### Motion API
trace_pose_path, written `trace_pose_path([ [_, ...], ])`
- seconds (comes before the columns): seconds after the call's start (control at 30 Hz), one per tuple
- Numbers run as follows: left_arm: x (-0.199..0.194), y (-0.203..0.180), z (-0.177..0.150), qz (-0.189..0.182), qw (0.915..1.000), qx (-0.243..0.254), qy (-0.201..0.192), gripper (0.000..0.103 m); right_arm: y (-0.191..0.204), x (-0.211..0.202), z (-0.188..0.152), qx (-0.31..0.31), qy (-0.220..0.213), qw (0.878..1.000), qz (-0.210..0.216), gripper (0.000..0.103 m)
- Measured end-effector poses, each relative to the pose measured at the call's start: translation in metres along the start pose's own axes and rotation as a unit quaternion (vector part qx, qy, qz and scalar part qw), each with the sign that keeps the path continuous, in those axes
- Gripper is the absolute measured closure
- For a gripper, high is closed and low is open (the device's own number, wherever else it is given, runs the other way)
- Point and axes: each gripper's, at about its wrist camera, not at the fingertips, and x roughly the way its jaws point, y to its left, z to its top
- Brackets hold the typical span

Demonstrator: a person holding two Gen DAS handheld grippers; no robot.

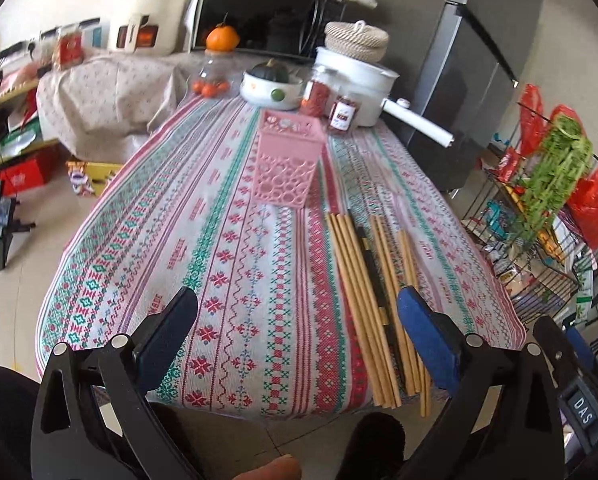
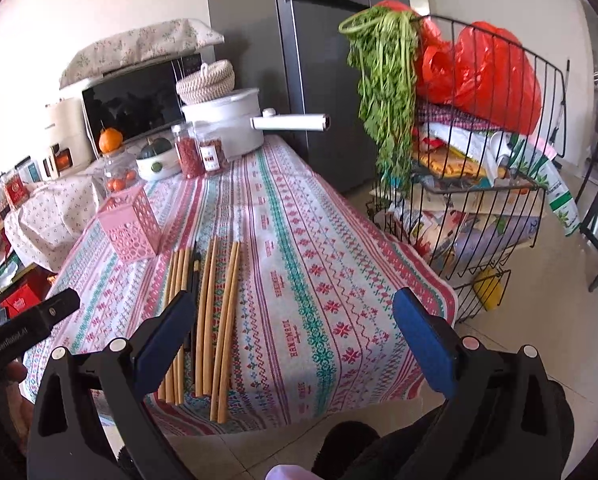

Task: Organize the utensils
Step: 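Lower the left and right grippers onto the bamboo chopstick pile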

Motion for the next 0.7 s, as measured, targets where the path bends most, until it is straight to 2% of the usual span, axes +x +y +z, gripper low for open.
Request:
trace_pose_path([
  [0.7, 0.027, -0.005, -0.002, 0.019, 0.9991, 0.010, 0.036, 0.007, 0.006, 0.024, -0.004, -0.008, 0.047, 0.999, 0.010, 0.007],
])
